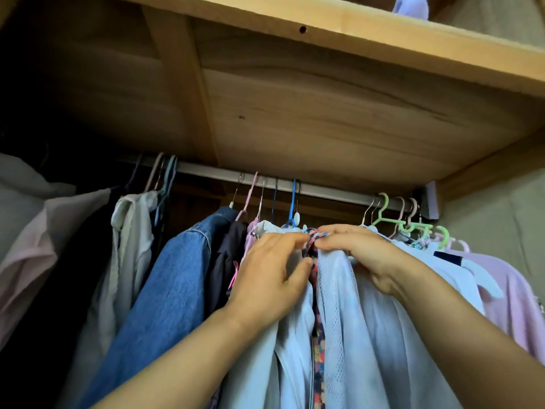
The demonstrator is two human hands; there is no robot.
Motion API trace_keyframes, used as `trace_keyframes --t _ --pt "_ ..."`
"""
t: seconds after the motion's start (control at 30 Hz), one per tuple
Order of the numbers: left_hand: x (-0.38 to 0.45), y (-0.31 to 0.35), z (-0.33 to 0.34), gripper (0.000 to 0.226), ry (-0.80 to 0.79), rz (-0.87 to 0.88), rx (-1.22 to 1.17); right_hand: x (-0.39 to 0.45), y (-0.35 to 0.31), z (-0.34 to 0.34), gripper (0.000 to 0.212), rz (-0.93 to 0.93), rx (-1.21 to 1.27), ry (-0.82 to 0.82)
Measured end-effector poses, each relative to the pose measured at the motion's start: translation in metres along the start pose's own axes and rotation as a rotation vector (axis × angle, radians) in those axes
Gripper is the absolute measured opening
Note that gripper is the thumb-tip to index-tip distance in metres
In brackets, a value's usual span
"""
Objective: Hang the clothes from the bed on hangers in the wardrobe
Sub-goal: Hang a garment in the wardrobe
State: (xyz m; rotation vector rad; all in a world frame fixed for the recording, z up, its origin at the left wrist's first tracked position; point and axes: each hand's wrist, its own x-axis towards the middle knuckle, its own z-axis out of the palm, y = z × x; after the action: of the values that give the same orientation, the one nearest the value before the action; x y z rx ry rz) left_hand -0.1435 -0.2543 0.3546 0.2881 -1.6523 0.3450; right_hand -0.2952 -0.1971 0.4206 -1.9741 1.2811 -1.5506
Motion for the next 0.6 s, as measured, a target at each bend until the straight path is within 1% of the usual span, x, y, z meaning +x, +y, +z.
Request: trace_keyframes --t 0.07,0.1,0.13,0.17,0.2,0.27,0.33,0.4,0.43,0.53,0.6 --pt "-0.001 0.0 -0.004 0.039 0.023 -0.009 -0.039 -0.006 0.007 0.011 0.029 -0.003 0.122 -0.062" --pt "-0.002 -0.001 -0.006 0.039 0.023 -0.008 -0.045 -0.009 0.01 0.017 0.036 -0.02 0.156 -0.051" --pt "-0.003 -0.002 -0.008 0.039 0.017 -0.003 -0.045 -0.013 0.012 0.023 0.04 -0.051 0.18 -0.017" --pt "-0.004 -0.002 -0.01 0.038 0.01 0.001 -0.05 -0.02 0.014 0.029 0.038 -0.101 0.186 0.024" --pt "-0.005 -0.002 -0.013 0.036 0.01 -0.003 -0.058 -0.028 0.013 0.034 0.035 -0.163 0.172 0.063" --pt "-0.011 0.001 -0.021 0.032 0.024 -0.021 -0.098 -0.053 0.015 0.044 0.039 -0.263 0.145 0.114" --pt "-0.023 0.01 -0.031 0.03 0.066 -0.012 -0.163 -0.085 0.023 0.051 0.045 -0.275 0.143 0.2" --pt "-0.042 0.023 -0.042 0.029 0.093 -0.005 -0.213 -0.12 0.037 0.059 0.05 -0.252 0.057 0.292" --pt "-0.053 0.029 -0.046 0.028 0.092 -0.003 -0.225 -0.137 0.046 0.061 0.048 -0.248 -0.01 0.327" --pt "-0.085 0.051 -0.05 0.026 0.02 -0.008 -0.268 -0.191 0.063 0.068 0.035 -0.194 -0.178 0.442" --pt "-0.11 0.072 -0.046 0.026 -0.039 0.007 -0.317 -0.233 0.067 0.073 0.034 -0.137 -0.269 0.499"
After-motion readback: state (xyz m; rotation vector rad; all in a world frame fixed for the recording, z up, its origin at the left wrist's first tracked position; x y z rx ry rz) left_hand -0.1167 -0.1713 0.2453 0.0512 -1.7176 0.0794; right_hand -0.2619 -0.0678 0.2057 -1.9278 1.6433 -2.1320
